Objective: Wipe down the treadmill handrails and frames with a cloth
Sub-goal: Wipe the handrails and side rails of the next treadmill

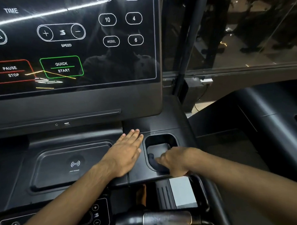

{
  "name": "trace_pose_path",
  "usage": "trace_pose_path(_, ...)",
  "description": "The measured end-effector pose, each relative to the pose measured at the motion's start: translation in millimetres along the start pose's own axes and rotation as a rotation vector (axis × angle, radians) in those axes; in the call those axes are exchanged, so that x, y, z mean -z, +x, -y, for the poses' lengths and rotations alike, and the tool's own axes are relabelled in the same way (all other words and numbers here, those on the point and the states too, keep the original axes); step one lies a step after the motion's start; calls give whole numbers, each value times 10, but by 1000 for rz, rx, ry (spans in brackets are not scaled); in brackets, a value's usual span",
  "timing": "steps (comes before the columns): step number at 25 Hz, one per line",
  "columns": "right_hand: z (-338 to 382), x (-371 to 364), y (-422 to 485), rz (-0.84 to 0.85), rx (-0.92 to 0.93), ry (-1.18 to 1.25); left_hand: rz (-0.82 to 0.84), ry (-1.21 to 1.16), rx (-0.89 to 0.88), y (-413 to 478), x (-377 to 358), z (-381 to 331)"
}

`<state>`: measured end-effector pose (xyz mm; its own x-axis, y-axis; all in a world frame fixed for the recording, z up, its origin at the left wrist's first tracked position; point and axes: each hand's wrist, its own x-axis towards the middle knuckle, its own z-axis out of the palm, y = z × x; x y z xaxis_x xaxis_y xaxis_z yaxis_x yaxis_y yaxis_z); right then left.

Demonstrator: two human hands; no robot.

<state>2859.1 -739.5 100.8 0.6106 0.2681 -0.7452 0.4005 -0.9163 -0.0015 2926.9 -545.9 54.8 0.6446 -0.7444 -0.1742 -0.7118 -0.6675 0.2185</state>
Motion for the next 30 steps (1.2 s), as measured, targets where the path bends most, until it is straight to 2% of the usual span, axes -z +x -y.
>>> trace_pose_path(4,-108,23,-39,-71,61,-583,0,-4,-13,-24,-3,38)
trace_pose_path(5,-184,-20,12,-132,77,-698,-2,-6,-9,-19,-8,39)
trace_pose_path(7,-299,-130,199,-297,207,-886,-4,-9,1,-4,-6,21)
trace_pose_path(9,-321,-143,395,-273,270,-961,-10,-9,13,-4,4,-2)
trace_pose_path(13,-96,-203,597,145,-113,-887,2,-7,12,-28,16,-5)
trace_pose_path(16,118,-181,568,177,-229,-837,4,-15,15,-40,6,19)
trace_pose_path(21,328,126,411,263,-376,-361,32,11,4,-56,34,6)
trace_pose_path(23,305,209,195,123,-446,-252,32,34,2,-39,58,-1)
trace_pose_path(25,64,315,-20,-118,-625,-139,36,81,-15,5,82,-30)
trace_pose_path(27,-248,324,-146,-280,-823,5,39,77,-35,86,111,-79)
trace_pose_path(30,-311,10,-130,-298,-897,314,46,44,-73,251,130,-213)
